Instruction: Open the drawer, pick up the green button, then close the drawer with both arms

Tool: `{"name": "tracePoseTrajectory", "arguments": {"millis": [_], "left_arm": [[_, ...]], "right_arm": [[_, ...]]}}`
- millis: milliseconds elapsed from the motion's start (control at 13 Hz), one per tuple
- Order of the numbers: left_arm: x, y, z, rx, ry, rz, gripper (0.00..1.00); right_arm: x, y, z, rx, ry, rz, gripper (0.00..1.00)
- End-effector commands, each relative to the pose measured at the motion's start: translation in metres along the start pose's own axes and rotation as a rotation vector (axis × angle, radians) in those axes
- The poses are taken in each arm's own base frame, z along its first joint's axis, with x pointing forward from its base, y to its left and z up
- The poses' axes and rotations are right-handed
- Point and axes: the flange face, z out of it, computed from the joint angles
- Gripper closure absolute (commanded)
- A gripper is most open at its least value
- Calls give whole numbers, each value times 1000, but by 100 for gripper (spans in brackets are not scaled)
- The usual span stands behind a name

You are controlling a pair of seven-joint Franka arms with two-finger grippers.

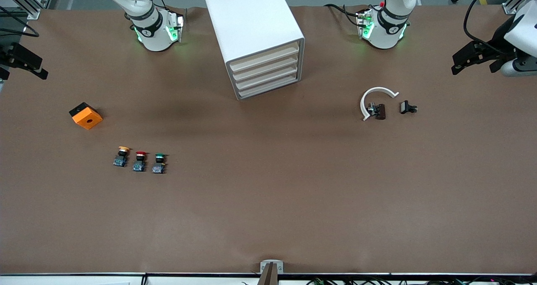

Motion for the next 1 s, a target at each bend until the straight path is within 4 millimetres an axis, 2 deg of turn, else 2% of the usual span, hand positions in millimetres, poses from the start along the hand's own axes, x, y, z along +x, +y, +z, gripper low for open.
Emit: {"name": "tracePoseTrajectory", "arguments": {"millis": [0, 462, 923], "left_arm": [[4, -10, 1, 13, 2, 9, 0], [0, -8, -3, 7, 11, 8, 0], [17, -9, -14, -3, 37, -9, 0]], "right_arm": [[-11, 1, 11, 2, -16, -10, 0], [-12, -13, 8, -2, 15, -40, 0], [-11, -12, 4, -2, 23, -37, 0]]}}
